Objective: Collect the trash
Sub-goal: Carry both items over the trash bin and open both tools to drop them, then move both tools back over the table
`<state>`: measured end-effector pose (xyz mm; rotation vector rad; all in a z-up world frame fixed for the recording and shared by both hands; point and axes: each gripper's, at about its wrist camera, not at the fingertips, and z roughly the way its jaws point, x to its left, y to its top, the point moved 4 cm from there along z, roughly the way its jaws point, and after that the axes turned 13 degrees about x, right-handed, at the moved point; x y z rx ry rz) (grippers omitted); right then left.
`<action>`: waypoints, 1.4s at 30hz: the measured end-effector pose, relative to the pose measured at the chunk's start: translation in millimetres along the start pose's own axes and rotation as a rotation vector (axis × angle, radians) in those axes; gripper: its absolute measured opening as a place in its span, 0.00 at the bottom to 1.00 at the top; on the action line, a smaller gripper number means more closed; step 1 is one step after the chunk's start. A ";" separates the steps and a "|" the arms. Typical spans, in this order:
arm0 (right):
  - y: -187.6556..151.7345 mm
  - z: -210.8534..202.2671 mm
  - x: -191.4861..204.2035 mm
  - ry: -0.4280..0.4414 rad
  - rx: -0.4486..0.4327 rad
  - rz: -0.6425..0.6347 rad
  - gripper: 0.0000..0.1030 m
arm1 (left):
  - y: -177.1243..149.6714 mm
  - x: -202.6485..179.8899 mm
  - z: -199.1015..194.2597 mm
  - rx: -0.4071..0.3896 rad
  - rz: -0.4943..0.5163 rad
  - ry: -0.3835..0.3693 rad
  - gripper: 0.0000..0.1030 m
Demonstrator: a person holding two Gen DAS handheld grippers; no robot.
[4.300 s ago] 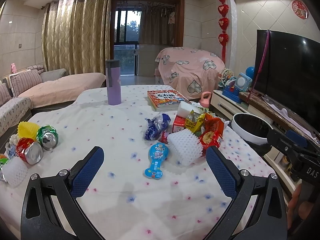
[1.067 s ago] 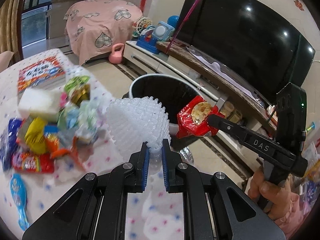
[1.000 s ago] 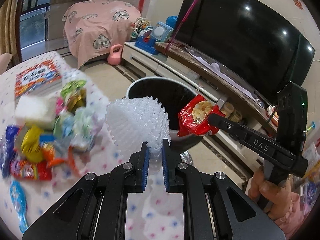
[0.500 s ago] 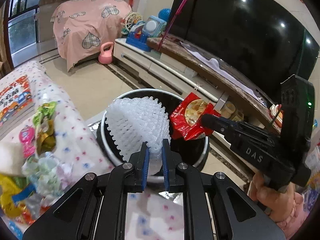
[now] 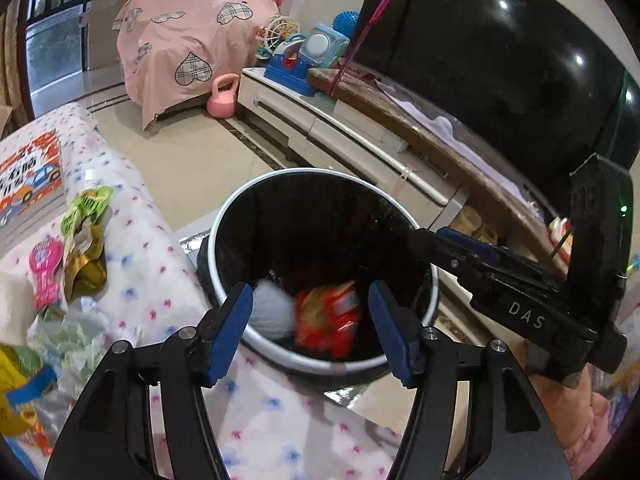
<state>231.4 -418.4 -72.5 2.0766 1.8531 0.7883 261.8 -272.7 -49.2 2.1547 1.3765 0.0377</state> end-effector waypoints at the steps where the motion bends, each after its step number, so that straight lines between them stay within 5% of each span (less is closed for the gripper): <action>1: -1.5 -4.1 0.6 0.010 -0.009 0.005 0.49 | -4.1 1.7 -4.8 -0.008 -0.006 -0.004 0.62; 6: -10.8 -19.7 8.2 0.045 -0.058 0.023 0.76 | -30.3 13.7 -31.0 -0.056 -0.047 -0.002 0.67; 10: -25.9 -28.2 24.3 0.095 -0.081 0.037 0.83 | -56.0 26.2 -51.6 -0.077 -0.079 0.009 0.67; 28: -89.7 -17.6 128.6 0.240 -0.009 -0.080 0.85 | -158.8 108.9 -111.3 -0.122 -0.246 0.151 0.68; 42: -112.2 2.5 183.5 0.260 0.052 -0.173 0.85 | -204.1 160.5 -127.0 -0.108 -0.359 0.198 0.68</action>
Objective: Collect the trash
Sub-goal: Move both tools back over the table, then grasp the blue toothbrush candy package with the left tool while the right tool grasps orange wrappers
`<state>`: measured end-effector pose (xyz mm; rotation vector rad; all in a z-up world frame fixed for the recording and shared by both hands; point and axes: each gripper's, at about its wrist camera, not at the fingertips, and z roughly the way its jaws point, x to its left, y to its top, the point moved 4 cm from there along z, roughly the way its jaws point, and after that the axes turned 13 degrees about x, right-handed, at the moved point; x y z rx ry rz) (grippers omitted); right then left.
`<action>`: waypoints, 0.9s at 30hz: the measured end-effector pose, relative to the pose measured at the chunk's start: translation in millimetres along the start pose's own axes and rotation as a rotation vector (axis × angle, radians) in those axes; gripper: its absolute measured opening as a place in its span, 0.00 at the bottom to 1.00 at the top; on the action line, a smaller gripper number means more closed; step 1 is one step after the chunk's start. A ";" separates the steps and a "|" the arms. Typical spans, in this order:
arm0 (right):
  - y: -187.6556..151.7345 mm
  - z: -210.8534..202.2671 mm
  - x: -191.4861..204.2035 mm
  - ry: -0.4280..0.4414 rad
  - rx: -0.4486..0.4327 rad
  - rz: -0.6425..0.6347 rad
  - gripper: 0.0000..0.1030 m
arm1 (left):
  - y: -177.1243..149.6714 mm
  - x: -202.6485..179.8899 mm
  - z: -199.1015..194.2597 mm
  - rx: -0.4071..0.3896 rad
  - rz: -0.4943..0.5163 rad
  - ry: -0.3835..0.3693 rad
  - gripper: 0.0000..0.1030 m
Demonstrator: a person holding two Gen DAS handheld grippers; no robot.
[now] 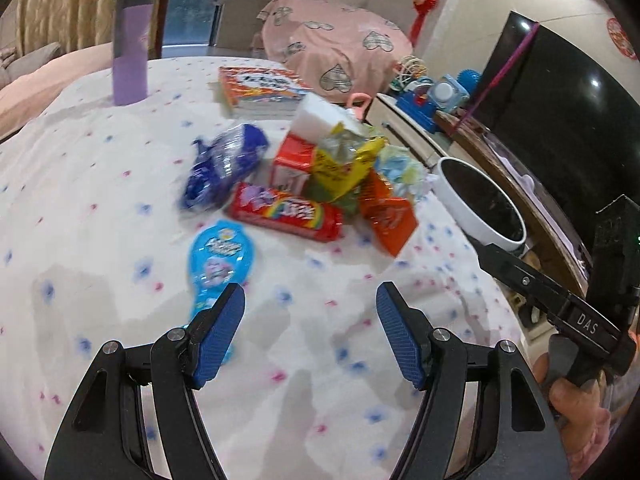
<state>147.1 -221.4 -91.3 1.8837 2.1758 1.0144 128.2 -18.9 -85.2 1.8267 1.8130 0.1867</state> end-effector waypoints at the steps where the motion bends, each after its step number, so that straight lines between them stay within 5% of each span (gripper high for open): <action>1: -0.1 2.8 2.8 -0.006 0.007 -0.009 0.85 | -1.2 4.3 -0.6 0.001 -0.006 0.003 0.68; 9: 5.9 21.9 16.9 -0.021 0.038 -0.042 0.84 | -1.3 32.5 6.0 0.038 -0.042 0.066 0.68; 16: 17.8 47.0 23.5 -0.028 0.067 -0.067 0.66 | 3.4 43.9 33.4 0.121 -0.005 0.130 0.67; 18: 21.1 55.0 23.2 -0.027 0.076 -0.065 0.63 | 5.0 42.2 35.1 0.116 0.013 0.156 0.62; 20: 23.8 62.8 23.0 -0.030 0.087 -0.068 0.58 | 6.2 39.7 36.2 0.114 0.032 0.174 0.42; 23: 26.9 71.9 24.2 -0.031 0.100 -0.073 0.37 | 4.9 36.2 35.7 0.109 0.056 0.188 0.32; 25: 26.8 73.9 24.9 -0.039 0.103 -0.079 0.11 | 2.4 36.1 33.3 0.105 0.059 0.184 0.31; 27: 24.6 71.0 26.3 -0.033 0.099 -0.082 0.06 | 1.3 35.4 29.9 0.102 0.050 0.160 0.31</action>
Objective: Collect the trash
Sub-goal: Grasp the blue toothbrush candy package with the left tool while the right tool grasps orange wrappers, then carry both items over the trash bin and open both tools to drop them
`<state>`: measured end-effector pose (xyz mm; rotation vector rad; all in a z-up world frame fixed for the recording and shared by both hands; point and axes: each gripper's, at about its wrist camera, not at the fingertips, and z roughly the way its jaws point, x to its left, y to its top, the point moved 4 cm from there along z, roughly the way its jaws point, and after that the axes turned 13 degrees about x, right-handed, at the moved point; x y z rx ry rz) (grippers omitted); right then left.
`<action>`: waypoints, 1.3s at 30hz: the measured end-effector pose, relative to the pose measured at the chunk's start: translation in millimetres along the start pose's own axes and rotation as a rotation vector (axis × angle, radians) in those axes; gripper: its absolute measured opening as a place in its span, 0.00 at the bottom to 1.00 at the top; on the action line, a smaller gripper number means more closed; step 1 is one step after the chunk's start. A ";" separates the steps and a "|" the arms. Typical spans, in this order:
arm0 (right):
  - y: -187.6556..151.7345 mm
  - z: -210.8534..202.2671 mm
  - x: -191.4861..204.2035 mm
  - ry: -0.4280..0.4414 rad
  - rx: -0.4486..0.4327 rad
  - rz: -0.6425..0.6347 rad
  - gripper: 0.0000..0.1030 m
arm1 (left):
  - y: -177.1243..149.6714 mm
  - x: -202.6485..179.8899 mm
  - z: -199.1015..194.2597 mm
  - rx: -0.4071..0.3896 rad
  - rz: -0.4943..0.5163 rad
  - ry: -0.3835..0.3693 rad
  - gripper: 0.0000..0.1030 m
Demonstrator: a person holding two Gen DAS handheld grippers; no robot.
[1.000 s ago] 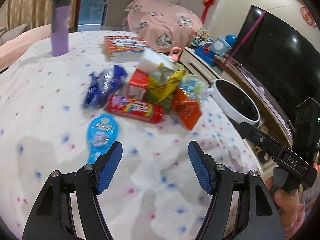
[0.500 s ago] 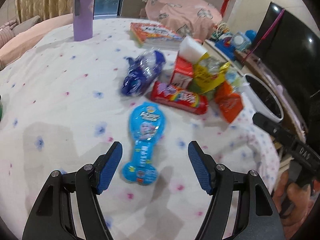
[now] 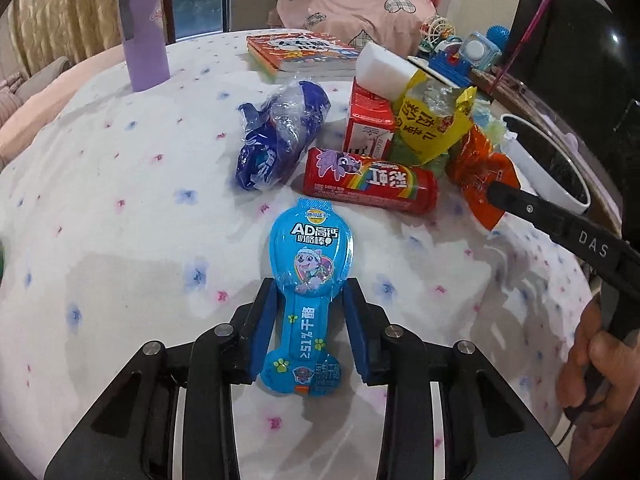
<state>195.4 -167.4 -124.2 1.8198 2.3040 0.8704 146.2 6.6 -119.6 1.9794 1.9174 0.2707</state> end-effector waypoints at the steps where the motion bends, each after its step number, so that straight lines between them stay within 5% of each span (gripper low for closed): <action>1: -1.8 -3.5 1.4 0.004 -0.006 -0.005 0.03 | -1.2 -1.4 -2.6 -0.002 -0.003 -0.026 0.30; 13: -28.7 -64.3 -2.6 0.025 -0.082 -0.007 0.02 | 2.3 -59.8 -31.3 -0.062 0.091 -0.149 0.28; 39: -28.1 -147.1 -115.8 -0.096 -0.248 0.193 0.02 | 64.0 -194.7 -48.5 -0.131 0.313 -0.278 0.14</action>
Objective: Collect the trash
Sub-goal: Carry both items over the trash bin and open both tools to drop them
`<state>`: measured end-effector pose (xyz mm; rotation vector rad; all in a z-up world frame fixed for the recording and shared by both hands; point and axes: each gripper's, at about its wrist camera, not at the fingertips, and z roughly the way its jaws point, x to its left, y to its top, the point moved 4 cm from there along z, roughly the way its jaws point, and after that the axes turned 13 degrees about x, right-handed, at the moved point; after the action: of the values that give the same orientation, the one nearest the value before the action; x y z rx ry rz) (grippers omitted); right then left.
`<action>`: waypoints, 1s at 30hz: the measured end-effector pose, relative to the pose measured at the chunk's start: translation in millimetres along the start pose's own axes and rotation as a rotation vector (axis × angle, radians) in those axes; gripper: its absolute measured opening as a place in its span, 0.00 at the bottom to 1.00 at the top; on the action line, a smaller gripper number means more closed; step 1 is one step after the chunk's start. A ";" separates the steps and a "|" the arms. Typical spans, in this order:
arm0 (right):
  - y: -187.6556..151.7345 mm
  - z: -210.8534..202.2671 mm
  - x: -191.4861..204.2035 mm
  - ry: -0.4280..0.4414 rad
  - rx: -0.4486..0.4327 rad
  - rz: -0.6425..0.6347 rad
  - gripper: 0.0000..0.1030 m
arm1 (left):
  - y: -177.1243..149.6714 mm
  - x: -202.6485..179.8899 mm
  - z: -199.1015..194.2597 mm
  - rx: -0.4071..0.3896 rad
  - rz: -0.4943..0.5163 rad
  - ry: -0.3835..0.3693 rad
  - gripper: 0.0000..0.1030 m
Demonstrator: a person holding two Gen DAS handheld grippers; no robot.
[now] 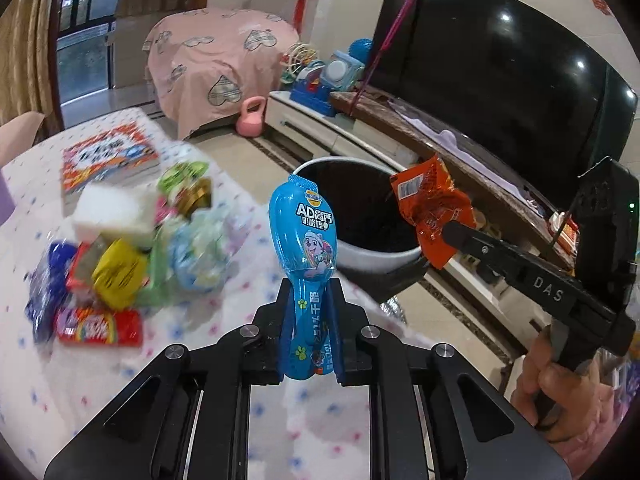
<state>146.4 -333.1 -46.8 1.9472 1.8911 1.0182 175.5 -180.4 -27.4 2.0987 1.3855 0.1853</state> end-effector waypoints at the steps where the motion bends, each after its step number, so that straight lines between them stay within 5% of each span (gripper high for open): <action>1: 2.9 -0.4 -3.8 -0.005 -0.004 0.004 0.02 | 5.9 -4.0 1.8 -0.002 0.008 0.000 0.14; 13: 33.1 10.9 -46.1 -0.036 0.005 0.033 0.02 | 58.5 -36.1 41.8 0.031 0.049 -0.026 0.14; 30: 49.0 40.6 -81.3 -0.062 0.089 0.062 0.02 | 87.2 -43.2 94.1 0.129 0.034 -0.032 0.14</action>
<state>216.4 -404.9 -71.5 2.0736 1.8841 0.8925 265.5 -280.0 -45.6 2.2221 1.3762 0.0773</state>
